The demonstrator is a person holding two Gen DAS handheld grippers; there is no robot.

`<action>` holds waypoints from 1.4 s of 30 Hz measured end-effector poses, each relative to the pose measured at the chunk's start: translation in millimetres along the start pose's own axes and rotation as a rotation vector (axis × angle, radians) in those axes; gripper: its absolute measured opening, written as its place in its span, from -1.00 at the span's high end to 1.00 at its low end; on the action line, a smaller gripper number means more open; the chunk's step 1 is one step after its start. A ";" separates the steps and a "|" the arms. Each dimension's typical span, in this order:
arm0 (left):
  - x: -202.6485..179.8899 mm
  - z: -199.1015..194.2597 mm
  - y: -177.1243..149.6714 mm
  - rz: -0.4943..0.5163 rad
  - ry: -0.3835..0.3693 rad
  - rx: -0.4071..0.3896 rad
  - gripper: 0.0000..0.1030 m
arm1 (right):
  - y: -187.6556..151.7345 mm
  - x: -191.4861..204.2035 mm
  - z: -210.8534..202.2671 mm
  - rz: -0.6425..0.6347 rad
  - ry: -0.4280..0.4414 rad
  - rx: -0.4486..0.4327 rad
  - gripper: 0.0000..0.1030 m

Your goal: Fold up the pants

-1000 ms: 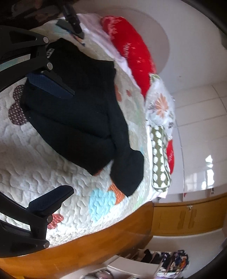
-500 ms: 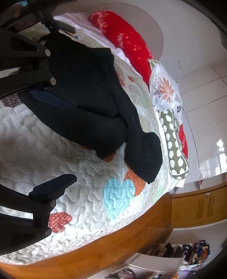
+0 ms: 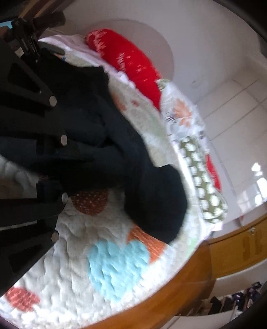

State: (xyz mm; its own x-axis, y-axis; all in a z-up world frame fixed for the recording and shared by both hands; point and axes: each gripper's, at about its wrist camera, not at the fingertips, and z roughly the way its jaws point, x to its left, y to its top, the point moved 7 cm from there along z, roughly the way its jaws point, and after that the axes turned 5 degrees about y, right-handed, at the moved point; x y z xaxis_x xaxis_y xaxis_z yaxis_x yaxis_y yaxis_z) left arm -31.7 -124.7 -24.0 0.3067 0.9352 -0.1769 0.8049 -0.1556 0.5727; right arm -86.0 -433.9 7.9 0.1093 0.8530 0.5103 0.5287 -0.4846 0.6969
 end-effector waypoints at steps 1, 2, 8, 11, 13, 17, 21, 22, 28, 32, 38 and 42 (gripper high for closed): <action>0.1 -3.6 3.2 0.005 -0.005 -0.005 0.36 | 2.6 3.7 -13.9 -0.009 -0.003 -0.029 0.80; 1.5 -11.7 4.9 0.014 -0.022 -0.015 0.37 | 4.1 5.9 -25.5 -0.016 -0.007 -0.052 0.81; 26.4 -47.8 6.2 0.022 -0.072 -0.038 0.37 | -6.5 16.1 -121.8 -0.056 -0.109 -0.176 0.81; 42.0 -49.3 -2.5 0.031 -0.063 -0.017 0.37 | -30.5 0.0 -155.3 -0.068 -0.223 -0.144 0.79; 48.4 -43.2 -8.8 0.039 -0.027 -0.002 0.37 | -44.4 -20.1 -165.2 -0.064 -0.328 -0.099 0.59; 52.9 -27.3 -24.1 0.018 -0.016 0.035 0.36 | -60.2 -62.8 -188.6 0.022 -0.460 -0.075 0.44; 50.7 -33.4 -28.5 0.013 -0.002 0.023 0.30 | -62.1 -73.1 -191.4 0.037 -0.456 -0.053 0.25; 50.1 -33.3 -28.4 0.013 0.004 0.025 0.28 | -62.5 -71.0 -184.6 0.024 -0.446 -0.035 0.21; 60.1 -50.5 -30.6 0.007 0.061 0.006 0.09 | -70.7 -36.6 -141.7 -0.028 -0.304 0.013 0.17; 76.6 -51.3 -33.5 -0.029 0.070 0.006 -0.14 | -84.3 7.2 -99.6 -0.088 -0.164 0.081 0.17; 76.3 -49.1 -41.6 -0.024 0.086 0.013 -0.14 | -114.3 33.1 -52.7 -0.193 -0.177 0.210 0.16; 75.6 -52.3 -41.3 -0.023 0.099 0.007 -0.14 | -108.1 47.4 -55.7 -0.199 -0.127 0.201 0.16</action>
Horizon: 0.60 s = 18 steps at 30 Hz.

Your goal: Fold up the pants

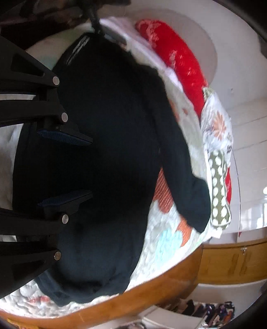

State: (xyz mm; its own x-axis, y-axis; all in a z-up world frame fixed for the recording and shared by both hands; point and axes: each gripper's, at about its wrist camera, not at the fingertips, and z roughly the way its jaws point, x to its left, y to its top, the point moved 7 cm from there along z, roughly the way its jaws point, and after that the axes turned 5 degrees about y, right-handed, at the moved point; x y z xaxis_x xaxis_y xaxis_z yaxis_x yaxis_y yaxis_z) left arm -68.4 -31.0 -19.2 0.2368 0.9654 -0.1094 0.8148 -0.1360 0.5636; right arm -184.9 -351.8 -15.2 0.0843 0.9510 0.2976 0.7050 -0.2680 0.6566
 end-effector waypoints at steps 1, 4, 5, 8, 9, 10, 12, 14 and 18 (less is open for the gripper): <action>-0.4 -0.9 0.1 0.000 0.006 -0.003 -0.14 | 2.7 3.8 -0.9 -0.009 0.000 -0.006 0.16; -3.9 -3.2 0.5 0.003 0.023 -0.013 -0.14 | 9.2 15.8 1.3 -0.031 0.012 -0.014 0.16; -5.3 -3.2 0.4 0.008 0.028 -0.015 -0.14 | 10.0 20.0 2.4 -0.035 0.021 -0.015 0.16; -8.3 -0.2 -0.5 0.017 0.038 -0.013 -0.14 | 9.4 32.4 6.6 -0.056 0.039 -0.010 0.16; -8.6 1.0 -1.0 0.018 0.041 -0.011 -0.14 | 8.4 37.6 7.3 -0.062 0.048 -0.008 0.16; -8.8 1.7 -1.1 0.018 0.042 -0.009 -0.14 | 7.7 43.3 10.1 -0.071 0.060 -0.003 0.16; -9.0 3.3 -1.6 0.015 0.043 -0.008 -0.14 | 9.7 53.5 18.9 -0.092 0.073 0.010 0.16; -8.1 4.1 -1.2 0.010 0.041 -0.009 -0.14 | 7.9 62.3 27.0 -0.109 0.083 0.025 0.16; -7.1 5.5 -0.4 0.002 0.025 0.002 -0.14 | -2.2 76.6 51.8 -0.130 0.115 0.090 0.16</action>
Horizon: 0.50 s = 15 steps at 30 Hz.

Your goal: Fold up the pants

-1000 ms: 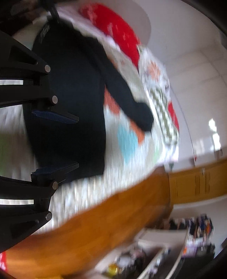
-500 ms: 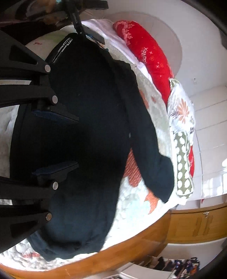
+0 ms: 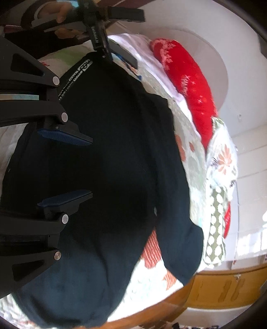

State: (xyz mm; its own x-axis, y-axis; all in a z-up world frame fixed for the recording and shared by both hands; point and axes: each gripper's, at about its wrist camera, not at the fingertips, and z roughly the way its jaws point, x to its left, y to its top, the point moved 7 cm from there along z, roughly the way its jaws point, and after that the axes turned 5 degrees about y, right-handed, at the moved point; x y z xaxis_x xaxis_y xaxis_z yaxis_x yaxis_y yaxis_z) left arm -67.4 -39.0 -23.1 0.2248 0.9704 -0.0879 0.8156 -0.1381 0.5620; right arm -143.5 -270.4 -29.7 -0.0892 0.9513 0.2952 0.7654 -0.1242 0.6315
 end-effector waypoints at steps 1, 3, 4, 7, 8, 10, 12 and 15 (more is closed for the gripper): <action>-0.2 -0.6 0.4 -0.001 -0.006 0.004 -0.14 | -1.5 1.5 5.7 -0.007 -0.002 0.015 0.16; 3.7 -1.1 4.1 -0.014 -0.032 0.024 -0.14 | -0.4 5.4 10.3 -0.031 -0.013 0.018 0.13; 5.0 -2.1 6.1 -0.020 -0.040 0.027 -0.14 | 2.9 7.4 10.1 -0.033 -0.002 0.020 0.13; 11.7 -4.2 22.1 -0.051 -0.085 0.030 -0.32 | 18.8 9.3 6.8 -0.035 0.014 -0.002 0.13; 13.3 -5.7 27.1 -0.060 -0.089 0.021 -0.33 | 23.7 9.4 5.7 -0.040 0.009 -0.008 0.13; 17.8 -11.6 40.8 -0.076 -0.084 -0.013 -0.33 | 38.1 9.4 4.5 -0.051 0.002 -0.026 0.13; 21.4 -17.3 55.1 -0.088 -0.090 -0.046 -0.44 | 49.6 9.1 4.0 -0.051 0.007 -0.043 0.13; 18.9 -10.7 80.7 -0.093 -0.115 -0.063 -0.66 | 70.4 7.5 8.5 -0.031 0.038 -0.073 0.13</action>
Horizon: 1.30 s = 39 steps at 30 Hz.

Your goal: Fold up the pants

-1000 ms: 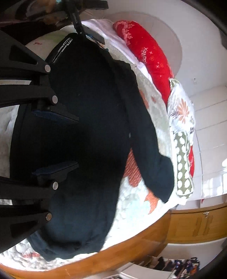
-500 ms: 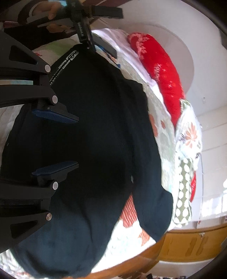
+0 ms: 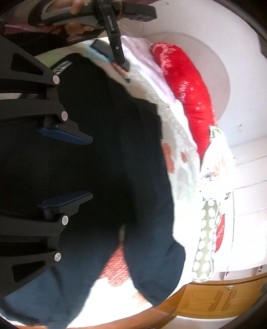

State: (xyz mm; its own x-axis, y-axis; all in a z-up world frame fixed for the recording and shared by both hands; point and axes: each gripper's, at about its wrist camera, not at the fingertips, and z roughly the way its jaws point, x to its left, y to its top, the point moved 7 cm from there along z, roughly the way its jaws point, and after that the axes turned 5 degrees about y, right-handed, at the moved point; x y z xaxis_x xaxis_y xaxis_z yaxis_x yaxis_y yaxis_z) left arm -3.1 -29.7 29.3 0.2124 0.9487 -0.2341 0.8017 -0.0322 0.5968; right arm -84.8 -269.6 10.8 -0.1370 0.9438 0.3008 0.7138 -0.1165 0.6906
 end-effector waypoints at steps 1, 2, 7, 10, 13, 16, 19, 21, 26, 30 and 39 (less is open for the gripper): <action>-1.5 6.9 7.4 0.002 -0.006 -0.005 -0.66 | 8.0 -0.2 4.4 0.010 0.011 -0.011 0.13; -0.7 13.7 12.6 0.002 0.003 0.002 -0.66 | 14.8 1.0 9.7 0.018 0.027 -0.018 0.13; 8.0 72.6 42.5 0.015 0.073 0.062 -0.66 | 21.9 18.0 37.9 0.008 0.086 0.008 0.13; 16.5 106.0 52.9 0.010 0.106 0.117 -0.66 | 14.8 24.4 52.9 -0.017 0.100 0.046 0.13; 14.8 123.1 63.8 0.009 0.083 0.126 -0.66 | 10.8 19.0 58.7 -0.015 0.097 0.061 0.13; 0.2 138.2 79.4 0.063 0.058 0.131 -0.66 | 10.3 9.7 59.9 0.016 0.106 0.055 0.12; -16.2 149.4 83.8 0.132 0.031 0.138 -0.52 | 11.6 1.2 56.5 0.042 0.101 0.041 0.12; -26.4 149.1 85.6 0.176 0.002 0.134 0.46 | 12.5 -3.8 50.7 0.049 0.088 0.028 0.12; -54.0 88.1 90.2 0.213 -0.097 0.005 0.84 | 17.5 -20.2 23.9 0.079 0.038 -0.026 0.12; -99.3 2.2 57.7 0.362 -0.241 -0.136 0.85 | 18.2 -39.9 -4.8 0.127 -0.002 -0.084 0.12; -136.1 -51.2 -128.2 0.633 -0.342 -0.047 0.85 | 15.7 -97.2 -81.1 0.254 -0.125 -0.225 0.11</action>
State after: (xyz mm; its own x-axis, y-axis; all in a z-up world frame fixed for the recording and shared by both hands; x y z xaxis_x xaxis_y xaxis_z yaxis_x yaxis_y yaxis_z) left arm -163.4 -138.5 24.0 0.7976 0.6007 -0.0546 0.4435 -0.5227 0.7281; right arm -116.0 -388.2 45.8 0.1201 0.9049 0.4084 0.5436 -0.4042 0.7356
